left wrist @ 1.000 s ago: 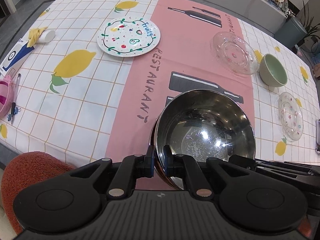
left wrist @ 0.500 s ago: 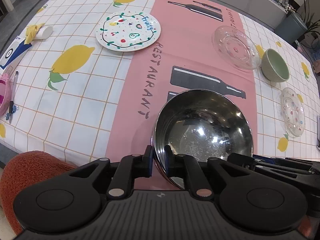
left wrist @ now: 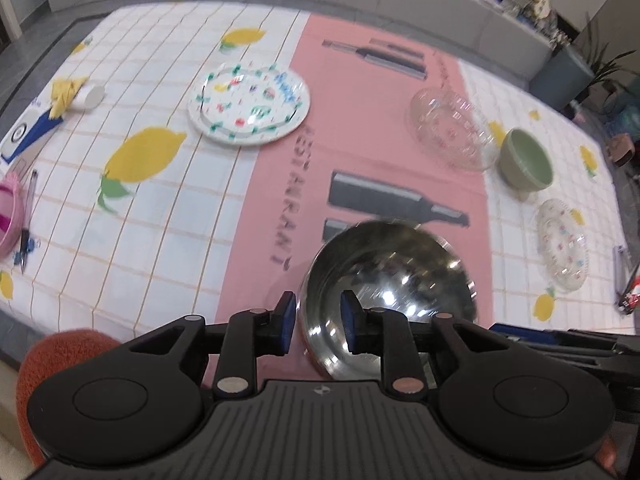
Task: Organize plates and bowls
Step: 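Move the right gripper to the sage-green bowl and grasp its rim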
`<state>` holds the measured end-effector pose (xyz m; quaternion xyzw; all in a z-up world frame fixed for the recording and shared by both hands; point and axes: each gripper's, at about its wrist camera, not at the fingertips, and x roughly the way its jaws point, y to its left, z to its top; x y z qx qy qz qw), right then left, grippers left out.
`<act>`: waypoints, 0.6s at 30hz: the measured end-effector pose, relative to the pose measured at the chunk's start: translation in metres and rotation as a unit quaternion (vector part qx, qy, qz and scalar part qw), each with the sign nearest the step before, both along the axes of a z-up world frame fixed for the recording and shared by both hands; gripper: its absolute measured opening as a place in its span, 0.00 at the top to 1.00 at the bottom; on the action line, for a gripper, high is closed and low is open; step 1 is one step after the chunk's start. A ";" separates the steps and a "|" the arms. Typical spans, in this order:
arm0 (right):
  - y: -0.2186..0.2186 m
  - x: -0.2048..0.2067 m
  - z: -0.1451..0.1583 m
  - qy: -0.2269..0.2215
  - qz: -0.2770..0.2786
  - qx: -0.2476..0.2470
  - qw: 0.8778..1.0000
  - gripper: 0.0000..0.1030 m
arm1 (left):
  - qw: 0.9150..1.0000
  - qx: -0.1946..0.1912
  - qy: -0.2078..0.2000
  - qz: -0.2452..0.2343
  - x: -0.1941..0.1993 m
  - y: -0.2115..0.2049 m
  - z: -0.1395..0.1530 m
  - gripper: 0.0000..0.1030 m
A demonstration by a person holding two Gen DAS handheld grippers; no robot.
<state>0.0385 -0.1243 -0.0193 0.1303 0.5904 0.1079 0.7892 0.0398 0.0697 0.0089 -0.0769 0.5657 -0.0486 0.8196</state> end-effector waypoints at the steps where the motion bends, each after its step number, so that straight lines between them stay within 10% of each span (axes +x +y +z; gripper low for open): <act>1: -0.001 0.000 0.003 -0.004 0.001 0.001 1.000 0.56 | 1.000 -0.002 -0.009 -0.003 0.000 -0.001 0.005 0.73; 18: -0.078 0.022 0.019 -0.070 -0.088 -0.026 0.993 0.52 | 0.991 -0.058 -0.079 -0.089 0.028 -0.094 0.041 0.73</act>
